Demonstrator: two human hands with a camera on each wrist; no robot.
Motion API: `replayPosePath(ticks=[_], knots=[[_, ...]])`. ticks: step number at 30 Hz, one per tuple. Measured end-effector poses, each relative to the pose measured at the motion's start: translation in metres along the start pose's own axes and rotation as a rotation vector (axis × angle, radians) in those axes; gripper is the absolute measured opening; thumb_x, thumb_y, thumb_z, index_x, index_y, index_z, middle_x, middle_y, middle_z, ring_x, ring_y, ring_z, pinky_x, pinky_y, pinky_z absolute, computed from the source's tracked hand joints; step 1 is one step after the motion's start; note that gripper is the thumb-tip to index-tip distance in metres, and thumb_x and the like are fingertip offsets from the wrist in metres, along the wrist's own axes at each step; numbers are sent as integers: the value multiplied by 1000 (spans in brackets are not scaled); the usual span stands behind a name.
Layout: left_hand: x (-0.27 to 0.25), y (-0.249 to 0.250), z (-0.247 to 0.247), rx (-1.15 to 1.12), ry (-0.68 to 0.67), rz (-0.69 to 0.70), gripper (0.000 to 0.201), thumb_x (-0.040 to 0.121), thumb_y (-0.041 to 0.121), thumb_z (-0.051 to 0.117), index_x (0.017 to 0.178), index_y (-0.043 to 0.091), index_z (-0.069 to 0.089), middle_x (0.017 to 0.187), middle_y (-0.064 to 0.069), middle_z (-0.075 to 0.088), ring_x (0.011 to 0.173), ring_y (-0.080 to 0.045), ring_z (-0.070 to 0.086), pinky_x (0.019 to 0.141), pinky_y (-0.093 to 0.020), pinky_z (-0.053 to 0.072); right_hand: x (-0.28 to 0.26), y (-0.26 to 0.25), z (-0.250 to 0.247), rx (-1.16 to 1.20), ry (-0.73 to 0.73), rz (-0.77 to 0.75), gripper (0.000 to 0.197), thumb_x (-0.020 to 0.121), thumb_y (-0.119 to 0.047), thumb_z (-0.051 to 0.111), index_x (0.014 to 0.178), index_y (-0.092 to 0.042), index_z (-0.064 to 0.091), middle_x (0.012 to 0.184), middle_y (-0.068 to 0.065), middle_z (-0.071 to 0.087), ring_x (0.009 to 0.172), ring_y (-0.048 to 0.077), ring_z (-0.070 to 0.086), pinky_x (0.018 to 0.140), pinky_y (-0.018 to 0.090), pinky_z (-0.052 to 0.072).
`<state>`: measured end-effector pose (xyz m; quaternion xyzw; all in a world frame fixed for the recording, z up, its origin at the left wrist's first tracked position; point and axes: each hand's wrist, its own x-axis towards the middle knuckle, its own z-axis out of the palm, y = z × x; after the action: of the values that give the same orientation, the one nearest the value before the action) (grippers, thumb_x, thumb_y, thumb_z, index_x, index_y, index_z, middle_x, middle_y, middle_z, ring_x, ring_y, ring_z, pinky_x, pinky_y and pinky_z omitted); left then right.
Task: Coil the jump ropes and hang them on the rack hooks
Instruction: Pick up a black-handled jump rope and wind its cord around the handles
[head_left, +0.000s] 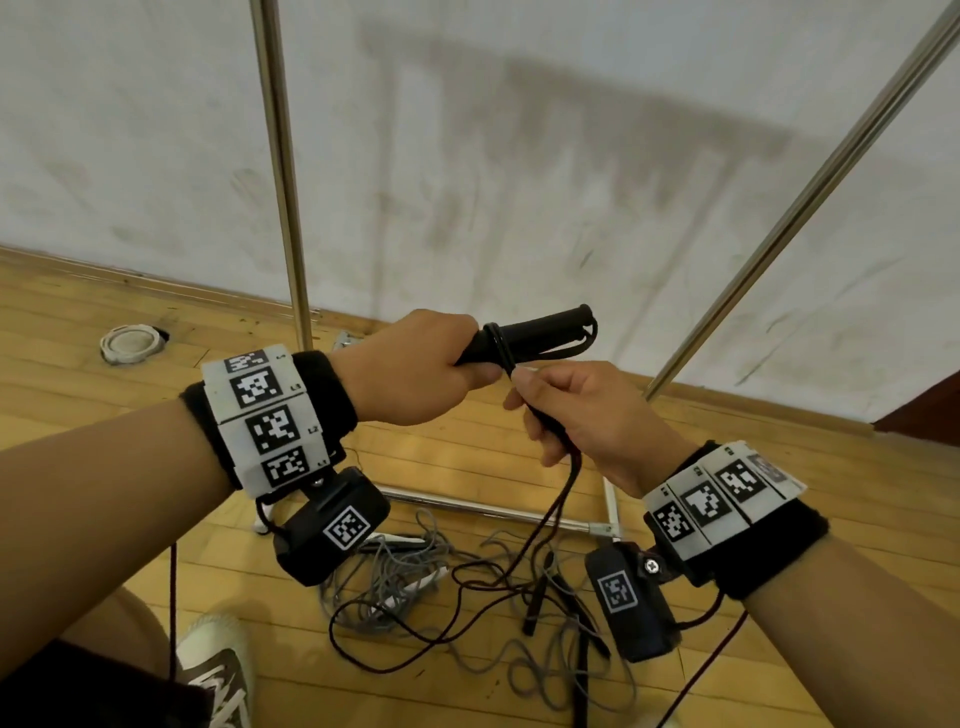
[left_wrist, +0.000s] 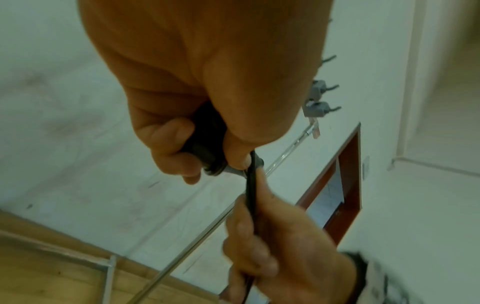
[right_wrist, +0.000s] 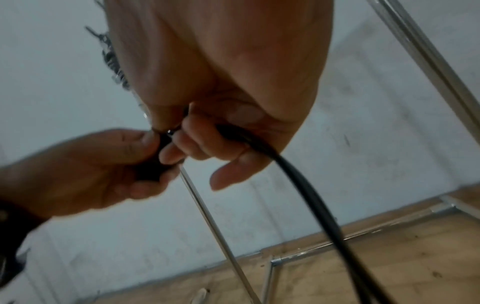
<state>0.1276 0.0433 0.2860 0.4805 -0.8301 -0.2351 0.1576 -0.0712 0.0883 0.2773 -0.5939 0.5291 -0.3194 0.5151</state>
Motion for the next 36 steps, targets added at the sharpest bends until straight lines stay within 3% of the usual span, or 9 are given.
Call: replayPosePath(ticks=[5, 14, 18, 21, 24, 27, 29, 34, 36], knots=[[-4, 4, -4, -213, -90, 30, 15, 99, 36, 55, 91, 23, 58, 69, 20, 67, 58, 1, 62, 51, -11, 43, -7, 8, 0, -86, -68, -23, 39, 101, -37, 46, 83, -12, 70, 58, -2, 48, 52, 7, 47, 67, 41, 58], [-10, 19, -7, -440, -177, 101, 11, 101, 24, 55, 94, 16, 58, 79, 3, 68, 63, -9, 62, 58, -21, 47, -18, 18, -9, 213, -172, -67, 12, 96, 1, 50, 101, 2, 60, 92, 9, 67, 89, 26, 66, 92, 46, 55], [-14, 22, -13, -504, -242, 135, 12, 101, 21, 55, 99, 10, 59, 82, -5, 66, 65, -15, 61, 58, -25, 47, -18, 20, -17, 255, -226, -68, 19, 92, 9, 52, 101, -2, 64, 91, 9, 65, 86, 22, 65, 86, 44, 57], [-18, 23, -12, -485, -313, 148, 21, 101, 22, 54, 113, 5, 59, 82, -5, 66, 65, -17, 60, 59, -25, 46, -18, 19, -23, 25, -200, -147, 17, 94, -3, 56, 100, -11, 69, 79, 0, 65, 73, 11, 61, 64, 26, 54], [-19, 21, -14, -522, -362, 139, 42, 101, 29, 55, 131, 1, 53, 80, -3, 65, 65, -18, 58, 59, -25, 45, -15, 19, -26, -519, -229, -181, 36, 97, -46, 47, 87, -25, 74, 56, -9, 52, 51, 2, 47, 52, 13, 37], [-22, 20, -17, -545, -434, 192, 33, 96, 33, 55, 128, 24, 59, 80, -5, 64, 64, -19, 57, 59, -28, 46, -12, 24, -27, -727, -238, -154, 65, 89, -72, 29, 66, -22, 65, 52, -7, 48, 49, 4, 45, 55, 15, 35], [-25, 21, -17, -552, -484, 229, 22, 98, 29, 55, 110, 46, 62, 81, -6, 64, 64, -19, 57, 60, -29, 47, -12, 27, -25, -696, -240, -217, 56, 97, -60, 31, 69, -22, 60, 62, -10, 54, 58, 3, 50, 61, 15, 40], [-26, 20, -14, -467, -612, 224, 18, 97, 31, 56, 110, 20, 61, 83, -7, 64, 66, -18, 59, 65, -33, 51, -5, 51, -48, -652, -232, 52, 32, 95, -23, 63, 122, -8, 60, 113, -6, 66, 91, 2, 57, 90, 26, 51], [-27, 20, -11, -418, -669, 233, 13, 99, 29, 57, 104, 17, 60, 82, -6, 65, 66, -16, 60, 65, -31, 51, -1, 54, -53, -742, -211, 12, 28, 88, -16, 71, 114, -14, 63, 106, 0, 69, 84, 2, 55, 86, 29, 52]])
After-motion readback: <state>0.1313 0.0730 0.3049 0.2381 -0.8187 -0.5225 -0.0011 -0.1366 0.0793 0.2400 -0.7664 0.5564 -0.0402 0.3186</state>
